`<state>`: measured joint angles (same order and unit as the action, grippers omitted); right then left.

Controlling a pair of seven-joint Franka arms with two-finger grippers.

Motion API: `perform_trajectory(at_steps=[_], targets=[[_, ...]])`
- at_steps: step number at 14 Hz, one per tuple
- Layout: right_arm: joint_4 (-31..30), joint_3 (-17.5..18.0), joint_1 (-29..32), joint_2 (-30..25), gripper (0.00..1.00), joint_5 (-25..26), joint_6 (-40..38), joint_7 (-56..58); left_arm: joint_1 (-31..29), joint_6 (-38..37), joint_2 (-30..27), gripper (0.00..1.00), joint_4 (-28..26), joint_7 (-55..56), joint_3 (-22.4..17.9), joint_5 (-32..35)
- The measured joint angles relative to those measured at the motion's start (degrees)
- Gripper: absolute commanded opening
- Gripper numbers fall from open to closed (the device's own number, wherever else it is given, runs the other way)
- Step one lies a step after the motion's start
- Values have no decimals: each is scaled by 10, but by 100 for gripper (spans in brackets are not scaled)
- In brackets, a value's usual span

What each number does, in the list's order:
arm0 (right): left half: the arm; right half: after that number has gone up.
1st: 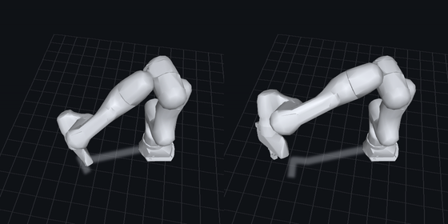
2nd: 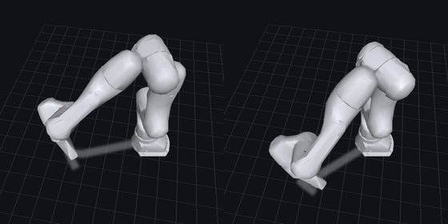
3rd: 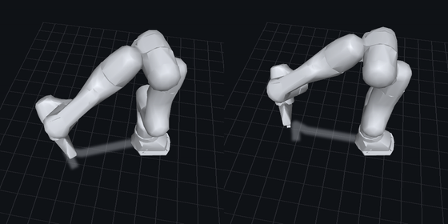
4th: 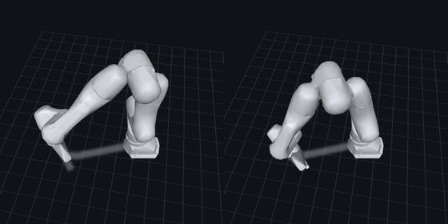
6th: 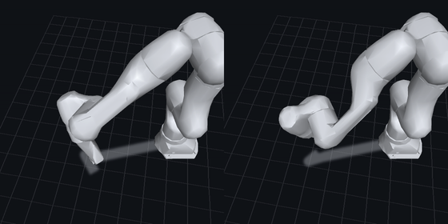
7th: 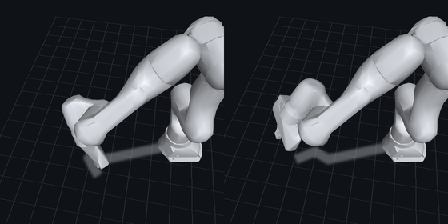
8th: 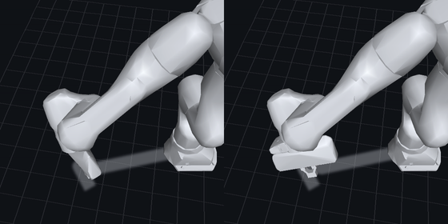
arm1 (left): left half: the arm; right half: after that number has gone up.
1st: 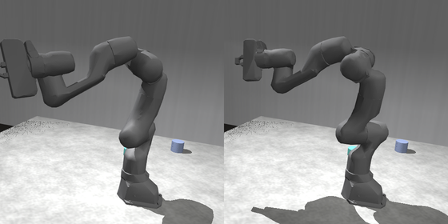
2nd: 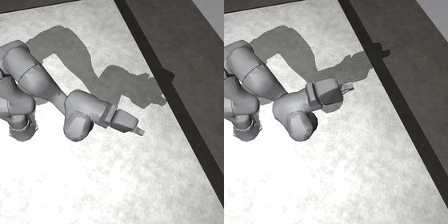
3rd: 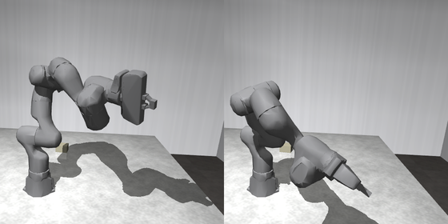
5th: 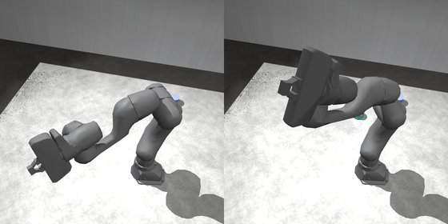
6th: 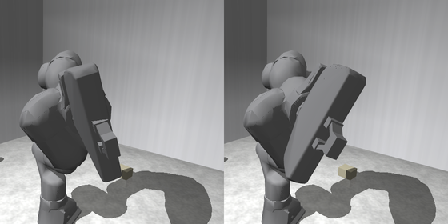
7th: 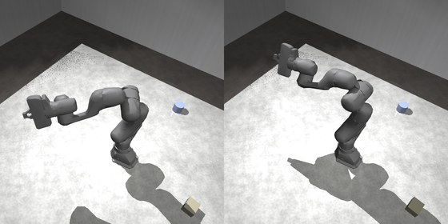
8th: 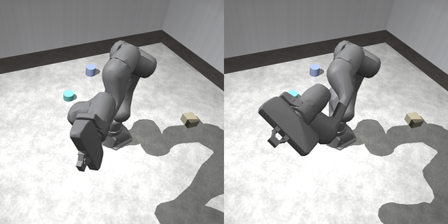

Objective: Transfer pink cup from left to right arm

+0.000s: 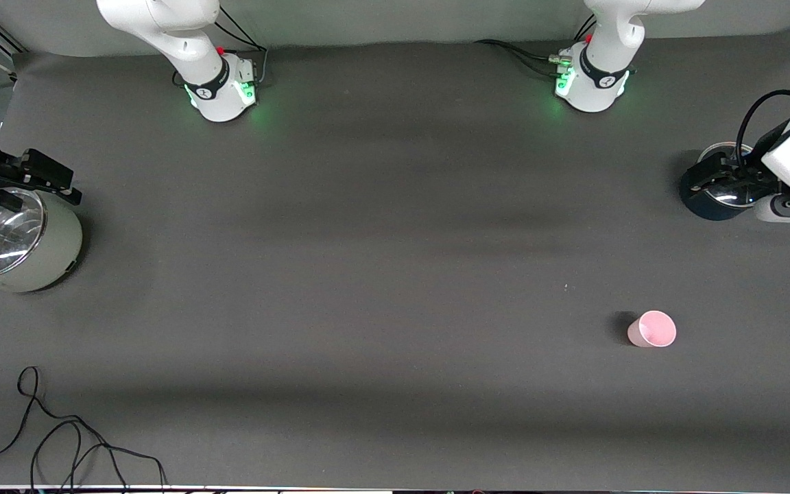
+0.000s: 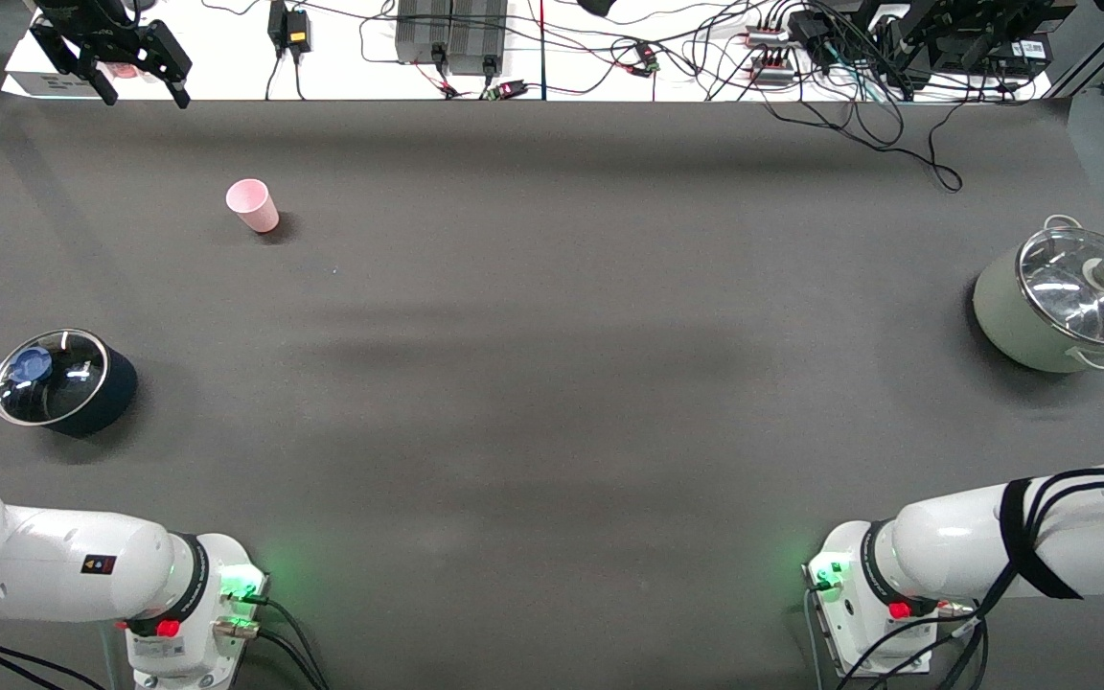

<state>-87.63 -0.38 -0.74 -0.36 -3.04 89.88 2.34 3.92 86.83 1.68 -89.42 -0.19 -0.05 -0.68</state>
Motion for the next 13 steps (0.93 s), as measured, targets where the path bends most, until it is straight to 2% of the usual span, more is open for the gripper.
perform_trajectory(at_steps=[3, 5, 9, 13], targets=[[1, 0, 0, 1, 100, 0, 0, 0, -1, 5, 1, 100, 0, -5, -3, 0], [1, 0, 0, 2, 100, 0, 0, 0, -6, 7, 3, 100, 5, -55, -5, 0], [2, 0, 0, 4, 100, 0, 0, 0, -49, 22, 22, 100, 21, -238, -7, -8], [2, 0, 0, 5, 100, 0, -1, 0, -128, 54, 56, 100, 25, -480, -10, -96]])
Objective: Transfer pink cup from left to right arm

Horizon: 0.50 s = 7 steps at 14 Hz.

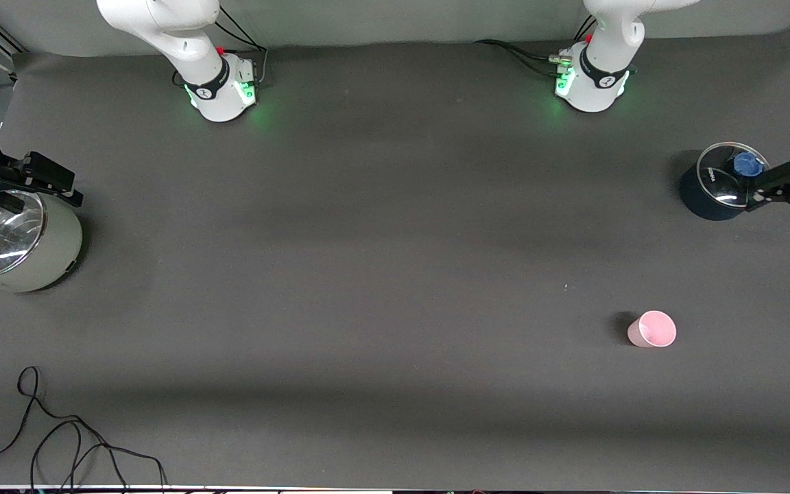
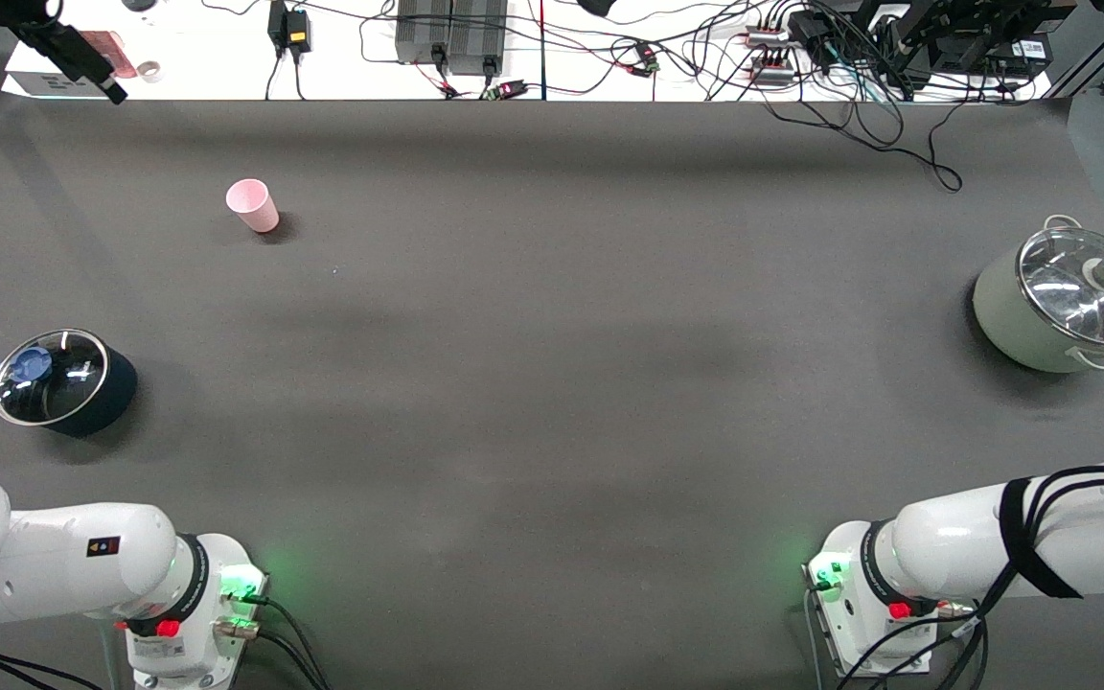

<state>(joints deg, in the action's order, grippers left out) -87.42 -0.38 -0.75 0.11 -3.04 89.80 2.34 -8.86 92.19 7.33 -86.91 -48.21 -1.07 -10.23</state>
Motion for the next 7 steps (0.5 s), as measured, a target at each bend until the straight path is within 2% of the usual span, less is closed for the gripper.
perform_trajectory(at_steps=[7], targets=[[1, 0, 0, 0, 100, 0, -1, 0, -136, 6, 129, 100, 6, -330, -2, -204]])
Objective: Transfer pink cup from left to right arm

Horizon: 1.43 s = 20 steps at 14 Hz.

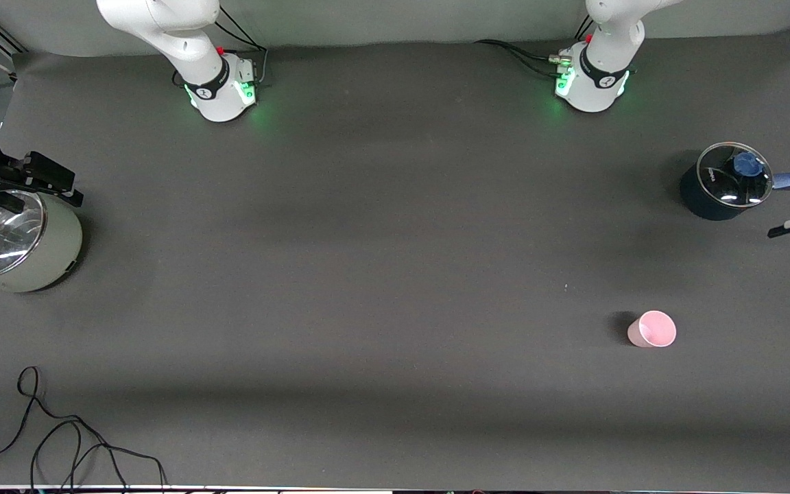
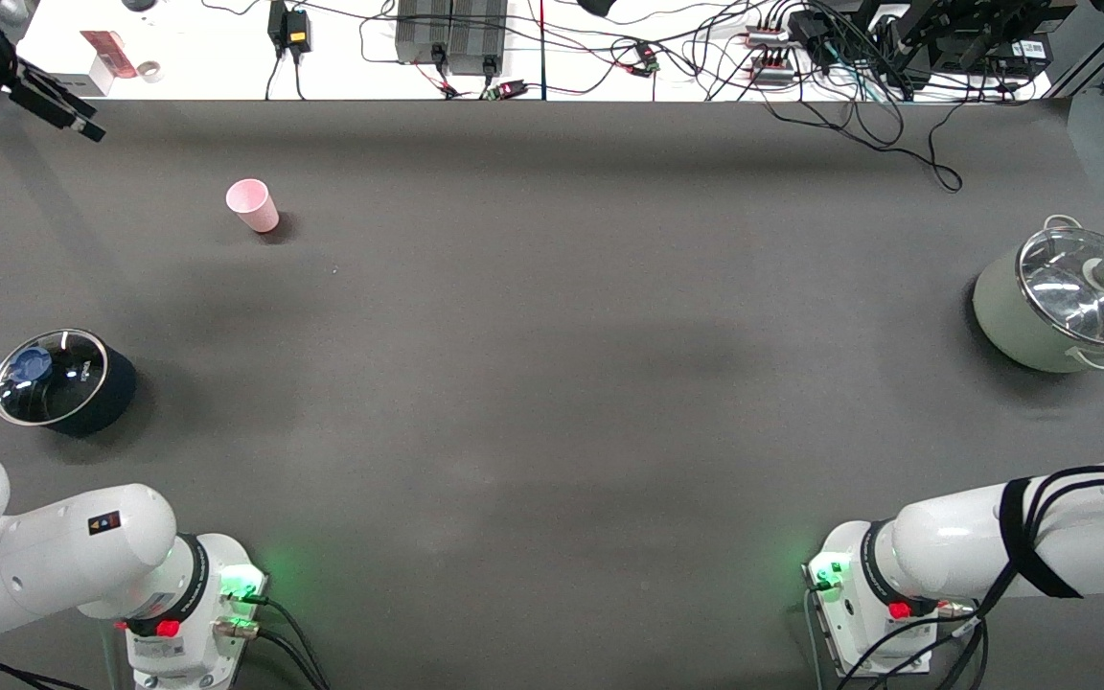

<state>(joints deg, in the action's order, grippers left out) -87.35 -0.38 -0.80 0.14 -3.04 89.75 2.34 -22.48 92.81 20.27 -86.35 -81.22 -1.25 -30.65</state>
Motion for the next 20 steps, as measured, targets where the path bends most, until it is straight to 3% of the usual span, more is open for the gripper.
perform_trajectory(at_steps=[5, 11, 16, 20], targets=[[0, 0, -2, 8, 100, 0, -3, -1, -63, 0, 131, 100, 3, -259, 1, -137], [0, 0, -2, 9, 100, 0, -3, -2, -72, 31, 256, 100, 17, -513, 1, -285], [0, 0, -2, 9, 100, 0, -3, -2, -76, 36, 340, 100, 23, -629, 5, -360], [1, 0, -2, 9, 100, 0, -3, -2, -78, 36, 370, 100, 30, -644, 10, -384]])
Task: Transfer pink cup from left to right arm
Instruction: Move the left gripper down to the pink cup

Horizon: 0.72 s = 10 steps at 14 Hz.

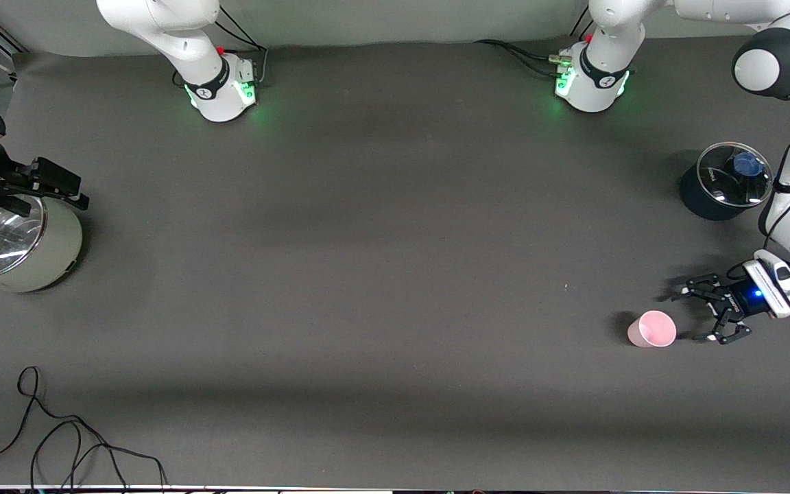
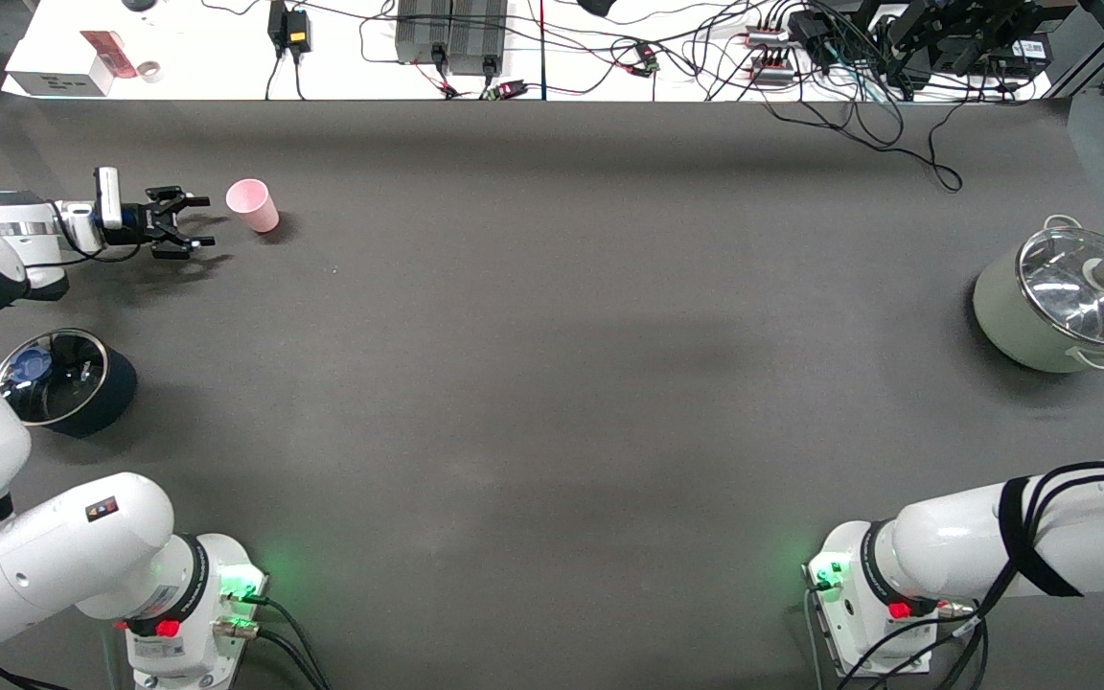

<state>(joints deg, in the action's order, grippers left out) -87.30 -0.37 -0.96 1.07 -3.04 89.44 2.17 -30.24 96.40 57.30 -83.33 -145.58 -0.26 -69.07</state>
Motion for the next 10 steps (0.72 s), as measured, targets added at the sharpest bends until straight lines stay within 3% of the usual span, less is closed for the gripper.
perform_trajectory(at_steps=[10], targets=[[0, -1, 0, 0, 100, 0, 0, 0, -3, -2, 32, 100, 0, 1, 10, -33]])
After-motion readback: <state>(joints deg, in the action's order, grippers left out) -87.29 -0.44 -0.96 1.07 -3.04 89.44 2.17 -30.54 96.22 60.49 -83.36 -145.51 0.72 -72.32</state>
